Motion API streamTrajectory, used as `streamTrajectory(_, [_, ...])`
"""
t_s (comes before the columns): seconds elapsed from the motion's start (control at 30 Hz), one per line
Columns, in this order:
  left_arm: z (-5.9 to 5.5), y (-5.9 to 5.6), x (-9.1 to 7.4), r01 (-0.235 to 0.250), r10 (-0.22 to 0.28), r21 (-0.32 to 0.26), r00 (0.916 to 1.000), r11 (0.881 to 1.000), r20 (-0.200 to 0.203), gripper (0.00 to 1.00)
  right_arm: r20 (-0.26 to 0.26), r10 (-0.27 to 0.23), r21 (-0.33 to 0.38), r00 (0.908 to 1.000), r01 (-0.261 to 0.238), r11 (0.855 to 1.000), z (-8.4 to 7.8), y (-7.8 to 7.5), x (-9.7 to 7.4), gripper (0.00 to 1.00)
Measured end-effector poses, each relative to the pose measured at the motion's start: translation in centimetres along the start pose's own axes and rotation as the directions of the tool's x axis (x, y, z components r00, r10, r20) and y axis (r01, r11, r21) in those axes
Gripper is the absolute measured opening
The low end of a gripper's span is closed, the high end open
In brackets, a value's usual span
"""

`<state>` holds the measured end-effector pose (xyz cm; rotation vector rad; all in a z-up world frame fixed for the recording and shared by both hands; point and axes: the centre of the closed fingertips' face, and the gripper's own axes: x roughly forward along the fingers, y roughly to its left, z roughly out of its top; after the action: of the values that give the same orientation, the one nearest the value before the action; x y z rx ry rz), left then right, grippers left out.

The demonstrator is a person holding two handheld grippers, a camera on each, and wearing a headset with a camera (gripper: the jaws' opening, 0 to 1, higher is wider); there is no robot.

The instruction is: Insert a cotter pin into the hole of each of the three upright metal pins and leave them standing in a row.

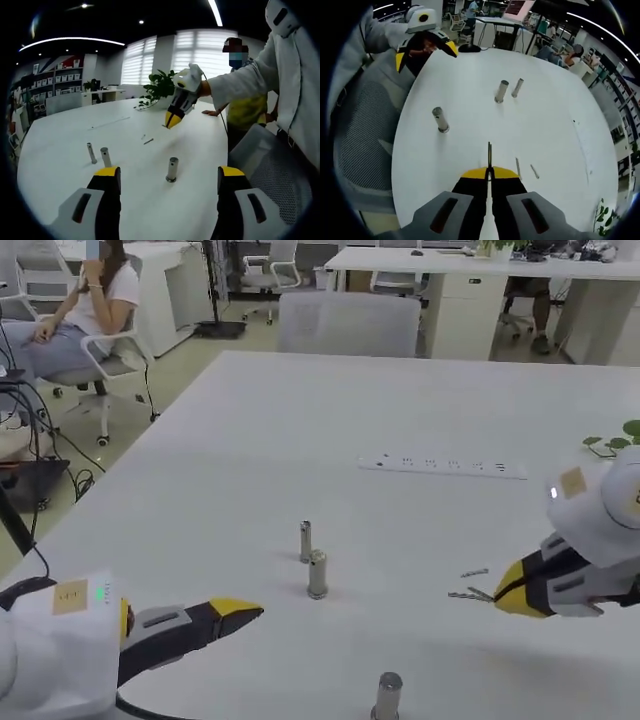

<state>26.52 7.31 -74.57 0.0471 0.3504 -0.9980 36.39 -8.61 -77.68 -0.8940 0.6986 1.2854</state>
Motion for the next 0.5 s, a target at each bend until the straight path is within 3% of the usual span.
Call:
streamTrajectory(0.33, [0.4,-0.8,0.8,0.042,-0.042,0.024,0.9991,0.999,-0.001,0.75,0.008,0.069,-0.042,0.9976,-0.068,0.997,2.8,3.5,-0.5,0.02])
streamTrajectory(0.5, [0.7,-1.4,1.4,0.062,-0.062,0.044,0.9981,0.997,-0.003,0.7,-0.01,0.112,-0.073,0.9937,-0.112,0.991,3.5,5.5,-0.7,0.02])
